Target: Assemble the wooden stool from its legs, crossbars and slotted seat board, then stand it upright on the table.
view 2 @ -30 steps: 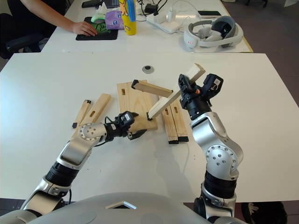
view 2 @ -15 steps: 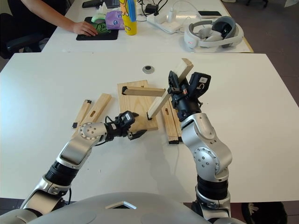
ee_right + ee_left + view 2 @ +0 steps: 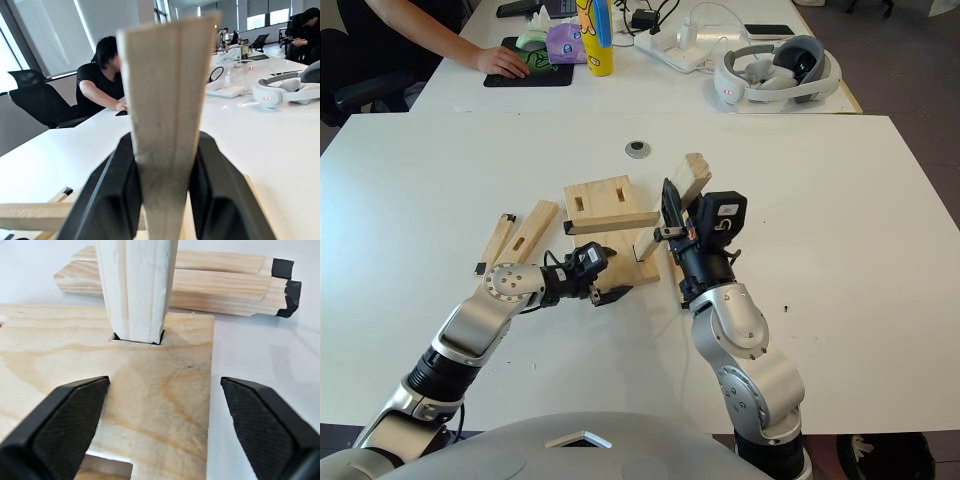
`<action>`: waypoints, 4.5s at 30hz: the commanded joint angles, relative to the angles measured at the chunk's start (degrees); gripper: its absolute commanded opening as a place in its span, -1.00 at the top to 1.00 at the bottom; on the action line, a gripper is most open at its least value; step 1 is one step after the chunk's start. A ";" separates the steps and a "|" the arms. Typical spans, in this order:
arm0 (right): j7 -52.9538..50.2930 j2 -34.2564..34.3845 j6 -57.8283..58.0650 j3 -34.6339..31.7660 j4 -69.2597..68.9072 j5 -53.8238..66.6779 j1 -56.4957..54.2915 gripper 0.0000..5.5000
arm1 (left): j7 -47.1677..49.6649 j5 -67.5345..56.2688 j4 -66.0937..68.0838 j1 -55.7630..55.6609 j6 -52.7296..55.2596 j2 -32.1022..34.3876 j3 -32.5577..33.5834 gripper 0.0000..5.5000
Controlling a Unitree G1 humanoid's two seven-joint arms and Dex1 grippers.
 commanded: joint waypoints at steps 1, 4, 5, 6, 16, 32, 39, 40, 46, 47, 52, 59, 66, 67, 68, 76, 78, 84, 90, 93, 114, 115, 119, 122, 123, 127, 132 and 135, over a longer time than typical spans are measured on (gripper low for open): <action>0.14 0.73 3.55 0.34 3.15 -1.44 0.61 0.62 | -0.37 -0.43 -0.12 0.86 1.75 0.27 -1.25 -0.50; 0.63 1.47 4.13 -0.54 4.92 -2.01 -0.97 0.62 | 0.58 -0.20 -1.06 2.13 0.61 0.15 -1.23 -0.50; 0.83 1.68 4.29 -0.97 5.27 -2.22 -1.19 0.62 | 0.87 0.07 -1.25 2.56 0.03 0.33 -1.33 -0.50; 1.11 1.73 4.35 -1.39 5.46 -2.39 -1.24 0.62 | 1.05 0.22 -1.38 2.92 -0.42 0.53 -1.44 -0.50; 5.11 2.15 4.52 -4.38 7.82 -1.87 -3.23 0.62 | 3.47 1.38 -2.66 5.91 -1.69 1.21 -1.98 -0.50; 9.90 2.96 5.47 -12.79 7.05 2.38 -11.62 0.13 | 7.28 2.01 -1.22 10.45 -0.93 1.12 -1.45 -0.50; 15.66 -2.85 14.41 -21.95 2.30 15.25 -22.36 -0.08 | 11.42 2.10 -0.30 12.02 -1.40 -1.31 0.13 -0.50; 15.98 -3.29 15.66 -23.34 2.18 18.15 -24.61 -0.08 | 11.91 2.14 -0.02 12.23 -1.61 -1.52 0.43 -0.50; 11.44 -2.21 17.47 -29.84 10.24 30.60 -42.19 0.07 | 13.33 2.21 1.19 12.11 -2.23 -2.40 1.44 -0.50; 11.75 -2.74 16.90 -29.10 11.66 29.72 -43.19 0.15 | 13.30 2.21 1.63 11.74 -2.39 -2.49 1.36 -0.50; 12.82 -4.21 14.67 -23.84 20.52 22.25 -44.62 0.42 | 13.05 2.31 3.54 9.69 -2.99 -3.41 0.50 -0.50; 14.16 -3.66 11.63 -23.23 22.49 18.97 -44.25 0.83 | 13.16 2.29 5.20 7.85 -3.52 -4.59 0.10 -0.50; 13.66 -3.15 4.87 -27.14 23.59 18.80 -51.40 0.99 | 12.79 2.22 5.71 7.84 -3.84 -4.52 0.04 -0.50; 13.76 -2.99 4.56 -26.41 24.11 18.18 -51.38 0.99 | 12.68 2.22 5.84 7.73 -3.89 -4.50 0.00 -0.50; 13.28 -3.03 5.90 -24.90 25.10 17.27 -50.46 0.99 | 12.55 2.21 5.95 7.58 -3.91 -4.48 -0.05 -0.50; 10.69 -3.30 31.01 -15.69 22.32 19.46 -33.23 0.99 | 11.44 2.10 6.05 6.28 -3.75 -3.95 0.16 -0.50; 10.71 -1.55 26.46 -17.61 22.03 19.30 -37.04 0.99 | 11.57 1.93 5.94 6.42 -3.63 -4.05 0.41 -0.50; 11.35 0.37 14.27 -26.08 23.59 19.22 -46.67 0.99 | 11.77 1.81 5.99 6.70 -3.48 -4.24 0.40 -0.50; 11.91 -1.72 13.57 -26.84 23.14 19.54 -47.47 0.99 | 11.98 1.73 5.83 6.85 -3.34 -4.25 0.86 -0.50; 11.86 -4.64 22.17 -18.29 22.77 17.55 -39.59 0.99 | 11.60 1.74 5.87 6.39 -3.27 -4.24 0.69 -0.50; 20.34 -20.70 27.41 -25.00 14.68 14.21 -13.86 0.74 | 13.62 1.29 2.36 8.93 -1.49 -4.90 2.38 -0.50; 20.55 -20.75 29.23 -25.05 12.88 14.95 -12.45 0.68 | 13.80 1.27 1.97 9.24 -1.27 -4.98 2.38 -0.50; 20.25 -18.99 37.36 -26.83 8.76 18.87 -10.17 0.48 | 14.05 1.16 1.11 9.92 -0.69 -5.02 2.05 -0.50; 18.61 -15.08 41.73 -29.99 7.00 21.26 -6.96 0.28 | 13.69 1.07 1.71 9.30 -0.89 -5.15 1.77 -0.50; 18.20 -14.50 42.68 -30.35 6.23 21.43 -6.18 0.23 | 13.49 0.94 1.57 9.22 -0.79 -5.03 1.82 -0.50; 17.48 -12.15 45.72 -30.11 4.25 21.70 -5.19 0.04 | 12.48 0.85 1.22 9.04 -0.66 -3.94 1.78 -0.50; 16.90 -9.35 45.74 -28.54 5.03 20.35 -6.09 -0.15 | 11.76 1.10 1.32 7.60 -0.54 -3.79 1.49 -0.50; 16.81 -8.06 45.88 -28.00 5.83 19.87 -7.15 -0.15 | 11.52 1.27 0.95 7.54 -0.13 -3.55 1.31 -0.50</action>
